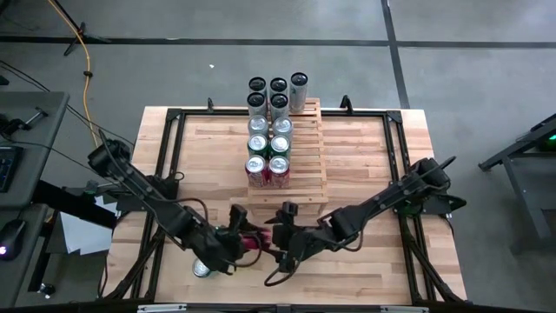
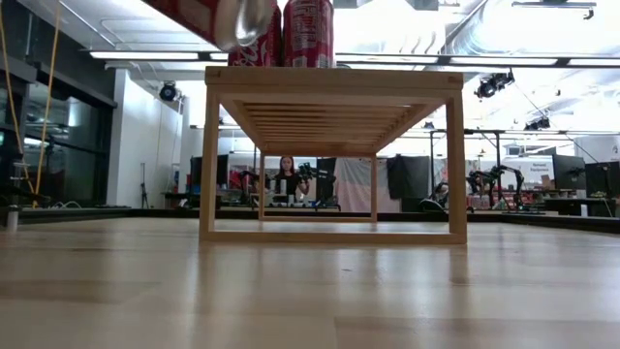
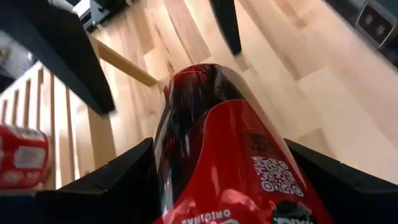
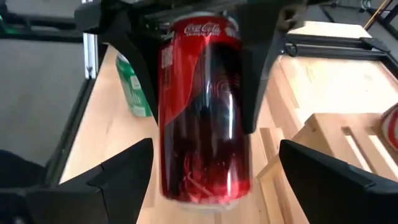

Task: Place canned beverage on shelf
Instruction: Put the red soda can aligned with the other red soda cans on the shelf

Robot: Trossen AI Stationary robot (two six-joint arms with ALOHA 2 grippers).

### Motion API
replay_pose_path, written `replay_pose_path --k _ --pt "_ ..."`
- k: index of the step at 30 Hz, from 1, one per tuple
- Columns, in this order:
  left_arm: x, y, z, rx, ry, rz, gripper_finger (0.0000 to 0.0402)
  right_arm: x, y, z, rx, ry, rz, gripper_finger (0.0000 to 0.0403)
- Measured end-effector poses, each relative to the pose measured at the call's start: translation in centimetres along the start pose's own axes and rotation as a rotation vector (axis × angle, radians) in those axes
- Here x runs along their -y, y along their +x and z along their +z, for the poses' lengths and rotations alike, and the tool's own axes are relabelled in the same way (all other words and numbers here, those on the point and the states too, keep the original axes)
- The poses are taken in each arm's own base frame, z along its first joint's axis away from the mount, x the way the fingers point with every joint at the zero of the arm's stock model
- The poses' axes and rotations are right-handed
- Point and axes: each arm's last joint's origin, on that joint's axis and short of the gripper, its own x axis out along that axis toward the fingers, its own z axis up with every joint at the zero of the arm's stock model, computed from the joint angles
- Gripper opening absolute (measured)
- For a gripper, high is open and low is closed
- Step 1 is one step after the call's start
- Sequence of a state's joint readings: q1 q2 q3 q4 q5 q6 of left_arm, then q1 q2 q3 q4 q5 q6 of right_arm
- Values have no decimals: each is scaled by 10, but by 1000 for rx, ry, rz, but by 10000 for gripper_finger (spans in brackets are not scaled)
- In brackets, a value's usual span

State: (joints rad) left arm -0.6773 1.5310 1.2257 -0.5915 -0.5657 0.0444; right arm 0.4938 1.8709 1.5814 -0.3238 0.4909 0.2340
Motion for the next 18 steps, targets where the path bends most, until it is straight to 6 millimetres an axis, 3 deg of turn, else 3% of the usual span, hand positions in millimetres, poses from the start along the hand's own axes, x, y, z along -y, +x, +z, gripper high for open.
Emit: replay_pose_path --k 7,12,18 --pt "4 8 5 13 131 27 294 -1 21 -16 -72 -54 -7 332" --pt "3 8 10 57 133 50 294 0 32 -22 -102 -53 19 332" --pt "2 7 11 70 127 39 294 -2 34 -18 -60 -38 49 332"
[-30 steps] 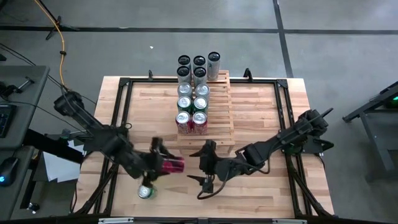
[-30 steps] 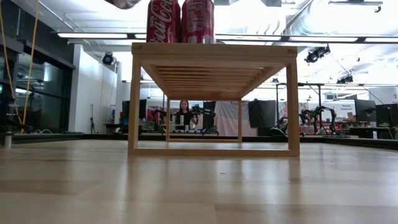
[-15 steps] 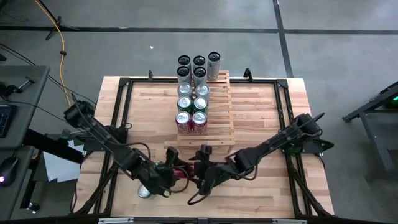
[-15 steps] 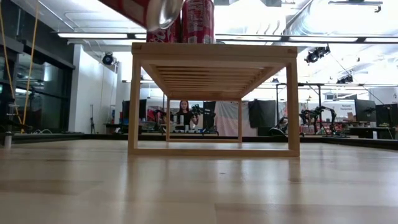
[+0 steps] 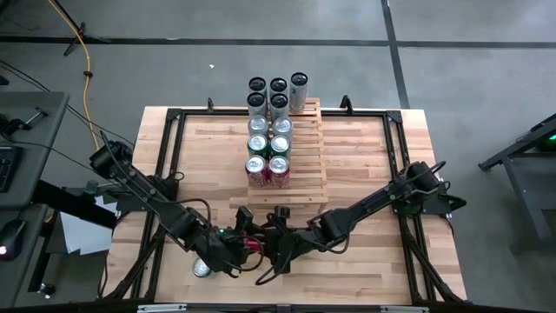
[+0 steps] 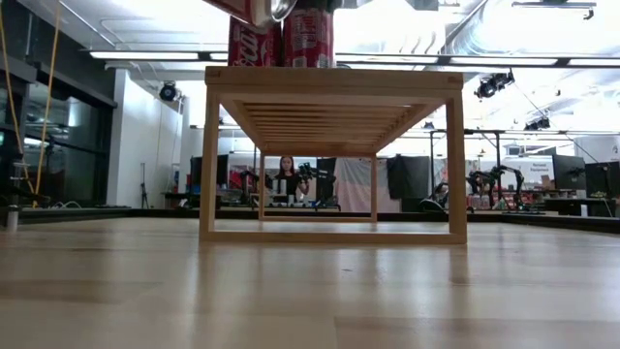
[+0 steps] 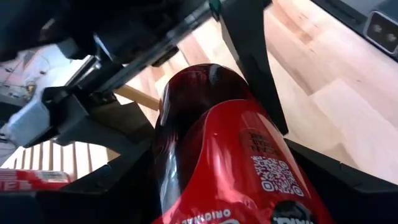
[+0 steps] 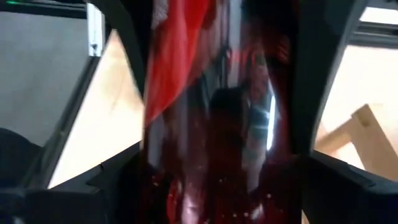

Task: Place canned beverage on shelf
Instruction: Put the red soda can aligned with the other red soda cans on the shelf

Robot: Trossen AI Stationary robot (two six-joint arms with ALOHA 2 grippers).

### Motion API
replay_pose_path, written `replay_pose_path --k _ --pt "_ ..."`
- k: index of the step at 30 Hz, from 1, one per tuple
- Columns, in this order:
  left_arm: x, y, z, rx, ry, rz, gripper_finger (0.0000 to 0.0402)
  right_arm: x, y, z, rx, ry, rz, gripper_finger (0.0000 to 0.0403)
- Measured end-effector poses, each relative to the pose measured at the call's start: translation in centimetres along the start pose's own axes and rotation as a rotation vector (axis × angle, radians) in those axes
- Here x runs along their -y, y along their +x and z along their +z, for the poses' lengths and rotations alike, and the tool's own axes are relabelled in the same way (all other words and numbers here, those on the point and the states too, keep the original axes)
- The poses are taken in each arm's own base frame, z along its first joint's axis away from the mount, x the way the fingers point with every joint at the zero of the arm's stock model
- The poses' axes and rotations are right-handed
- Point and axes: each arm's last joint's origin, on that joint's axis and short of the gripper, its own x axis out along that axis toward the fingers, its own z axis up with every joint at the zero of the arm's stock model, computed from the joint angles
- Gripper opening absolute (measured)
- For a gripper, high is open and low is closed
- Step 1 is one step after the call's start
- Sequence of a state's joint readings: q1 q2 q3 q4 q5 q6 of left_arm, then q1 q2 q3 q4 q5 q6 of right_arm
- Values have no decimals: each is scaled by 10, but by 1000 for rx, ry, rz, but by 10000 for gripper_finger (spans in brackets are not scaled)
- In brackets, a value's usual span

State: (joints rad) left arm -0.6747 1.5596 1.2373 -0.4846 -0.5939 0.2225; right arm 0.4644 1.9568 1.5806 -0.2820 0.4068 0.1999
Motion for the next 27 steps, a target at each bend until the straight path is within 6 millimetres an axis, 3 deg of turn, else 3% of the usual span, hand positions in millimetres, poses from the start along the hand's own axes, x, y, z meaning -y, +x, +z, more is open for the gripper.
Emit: replay_pose_path --k 6,11,16,21,27 --pt "1 0 -2 -13 10 -13 294 -1 0 3 27 18 32 328" --pt "1 0 -2 -16 13 -23 294 -1 0 3 29 34 23 287" --pt "1 0 -2 -18 12 -33 294 -1 -1 1 6 35 18 287" --pt "-4 -10 -1 -72 -63 -58 378 1 -1 -10 -94 21 -8 287" --pt "-11 -29 -2 -171 -181 -82 360 4 -11 -24 -249 47 -72 287"
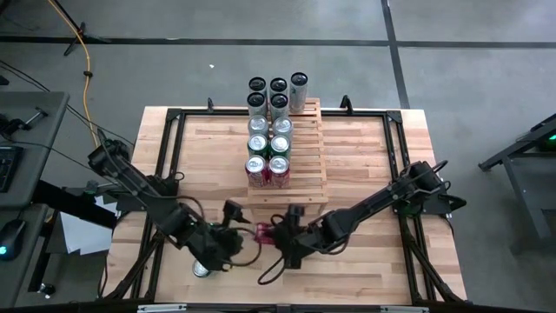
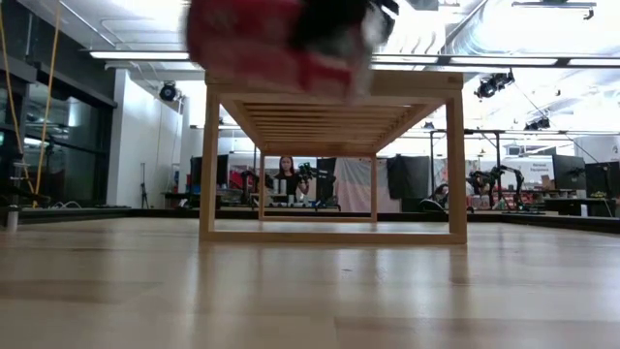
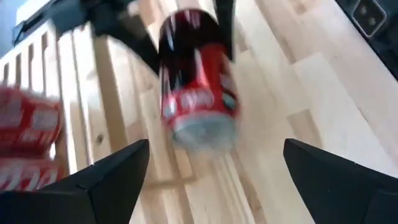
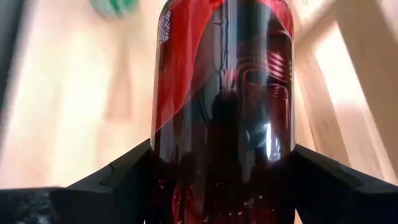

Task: Place canned beverage on shelf
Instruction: Put the red soda can aligned with the other red soda cans on the shelf

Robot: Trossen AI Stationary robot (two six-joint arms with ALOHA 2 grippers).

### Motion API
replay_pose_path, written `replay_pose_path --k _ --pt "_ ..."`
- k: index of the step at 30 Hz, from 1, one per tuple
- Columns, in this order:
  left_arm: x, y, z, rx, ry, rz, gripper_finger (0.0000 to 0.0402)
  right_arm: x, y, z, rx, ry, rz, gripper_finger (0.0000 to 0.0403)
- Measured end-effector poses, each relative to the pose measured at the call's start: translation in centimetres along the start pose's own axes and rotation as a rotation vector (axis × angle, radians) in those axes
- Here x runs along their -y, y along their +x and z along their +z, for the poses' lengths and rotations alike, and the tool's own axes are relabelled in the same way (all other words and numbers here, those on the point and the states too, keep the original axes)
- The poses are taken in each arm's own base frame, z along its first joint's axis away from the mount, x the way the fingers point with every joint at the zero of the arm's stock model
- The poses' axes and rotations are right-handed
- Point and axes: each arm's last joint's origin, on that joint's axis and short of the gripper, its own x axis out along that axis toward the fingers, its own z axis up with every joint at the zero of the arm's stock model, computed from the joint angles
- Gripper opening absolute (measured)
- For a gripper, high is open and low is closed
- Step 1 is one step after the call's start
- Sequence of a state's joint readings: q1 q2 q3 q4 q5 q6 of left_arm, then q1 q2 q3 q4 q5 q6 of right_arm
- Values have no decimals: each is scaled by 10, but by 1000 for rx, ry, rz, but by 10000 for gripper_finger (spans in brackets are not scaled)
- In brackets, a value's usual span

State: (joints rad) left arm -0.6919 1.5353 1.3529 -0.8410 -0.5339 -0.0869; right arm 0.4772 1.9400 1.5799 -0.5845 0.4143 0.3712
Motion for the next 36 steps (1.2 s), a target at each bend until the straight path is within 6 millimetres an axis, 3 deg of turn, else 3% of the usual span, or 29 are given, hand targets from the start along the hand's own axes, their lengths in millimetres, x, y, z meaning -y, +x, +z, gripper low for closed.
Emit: replay_pose_path --k 7,13,17,21,27,36 --pt "3 -31 -26 159 -113 54 360 -20 -24 -28 -112 -11 -96 287" --pt "2 -48 -73 410 -263 96 361 -44 -51 -63 -71 26 -165 287" --pt "-6 -54 -98 577 -320 122 362 -44 -68 -91 16 115 -226 287" --pt "-19 -62 -110 727 -342 153 362 -39 -83 -105 227 208 -241 287" --pt "-35 -72 -119 875 -330 231 362 -22 -96 -103 506 143 -290 287" --pt "-43 -47 -132 882 -321 317 362 39 -98 -100 716 46 -304 287"
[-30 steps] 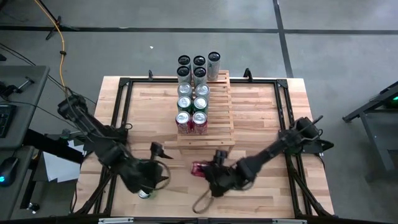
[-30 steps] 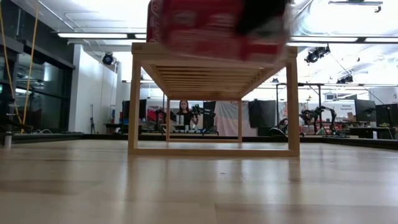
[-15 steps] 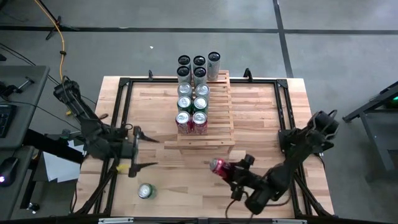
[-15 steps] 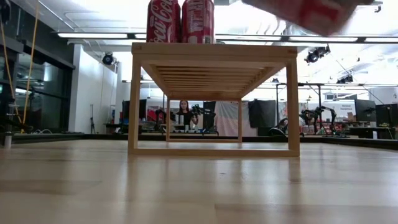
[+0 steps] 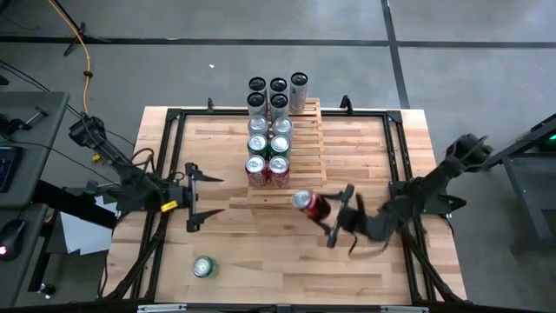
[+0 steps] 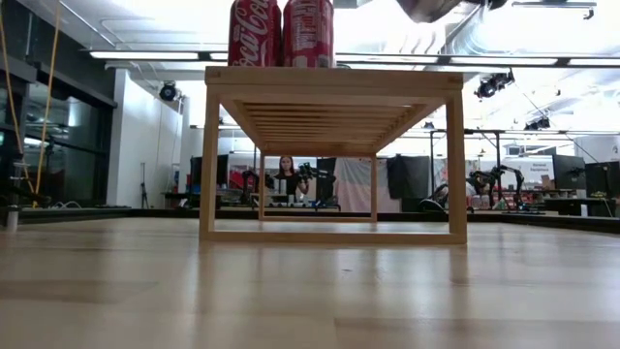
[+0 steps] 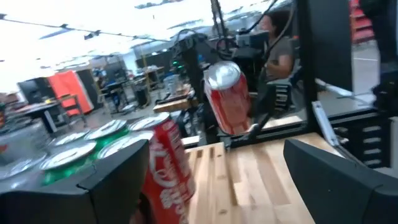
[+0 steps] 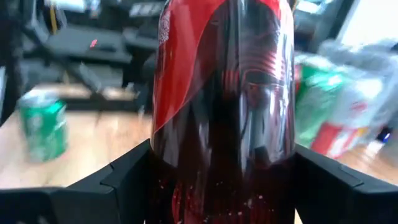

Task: Place canned beverage on shelf
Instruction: Put the red soda can aligned with the other red soda cans on the shelf

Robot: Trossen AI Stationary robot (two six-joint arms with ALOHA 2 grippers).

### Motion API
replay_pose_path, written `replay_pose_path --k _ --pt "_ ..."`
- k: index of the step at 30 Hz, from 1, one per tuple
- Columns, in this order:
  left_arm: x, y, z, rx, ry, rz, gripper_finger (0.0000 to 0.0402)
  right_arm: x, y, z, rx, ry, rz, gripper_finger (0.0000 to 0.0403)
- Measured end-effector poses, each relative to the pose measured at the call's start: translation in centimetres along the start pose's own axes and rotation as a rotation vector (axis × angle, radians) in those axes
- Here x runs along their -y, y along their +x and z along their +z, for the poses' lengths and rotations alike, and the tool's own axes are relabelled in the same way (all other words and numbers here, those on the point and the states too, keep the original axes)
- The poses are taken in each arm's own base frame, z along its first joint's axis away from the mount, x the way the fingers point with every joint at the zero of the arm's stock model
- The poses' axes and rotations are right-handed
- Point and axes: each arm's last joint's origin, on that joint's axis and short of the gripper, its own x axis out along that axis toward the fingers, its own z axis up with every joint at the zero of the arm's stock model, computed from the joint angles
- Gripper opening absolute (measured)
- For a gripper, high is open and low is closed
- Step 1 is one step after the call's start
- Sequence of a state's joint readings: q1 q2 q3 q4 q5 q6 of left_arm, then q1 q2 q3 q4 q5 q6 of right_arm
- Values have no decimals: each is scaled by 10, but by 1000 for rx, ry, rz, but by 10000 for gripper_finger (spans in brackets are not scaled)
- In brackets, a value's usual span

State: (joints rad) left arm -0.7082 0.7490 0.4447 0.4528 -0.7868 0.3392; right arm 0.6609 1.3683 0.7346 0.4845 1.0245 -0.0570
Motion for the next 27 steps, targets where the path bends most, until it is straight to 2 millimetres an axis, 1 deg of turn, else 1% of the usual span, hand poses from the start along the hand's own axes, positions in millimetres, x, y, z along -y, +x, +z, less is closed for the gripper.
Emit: replay_pose_path --k 4,6,8,11,15,17,21,27 --pt "-6 3 -9 4 -20 41 362 37 2 -6 158 38 -10 287" --pt "-8 4 -12 16 -27 38 362 53 3 -11 255 76 17 287" --pt "-9 5 -14 23 -30 25 362 67 5 -22 322 94 41 287" --pt "-11 8 -15 28 -29 20 362 81 12 -37 371 133 100 287" --pt "-14 9 -16 28 -37 28 362 88 26 -50 364 142 124 287" --pt "-14 10 -16 27 -34 31 362 89 34 -51 375 137 115 287" --pt "-16 11 -18 16 -23 37 362 92 42 -55 394 143 85 287" --pt "-18 13 -25 -45 8 48 362 97 51 -62 392 170 108 287"
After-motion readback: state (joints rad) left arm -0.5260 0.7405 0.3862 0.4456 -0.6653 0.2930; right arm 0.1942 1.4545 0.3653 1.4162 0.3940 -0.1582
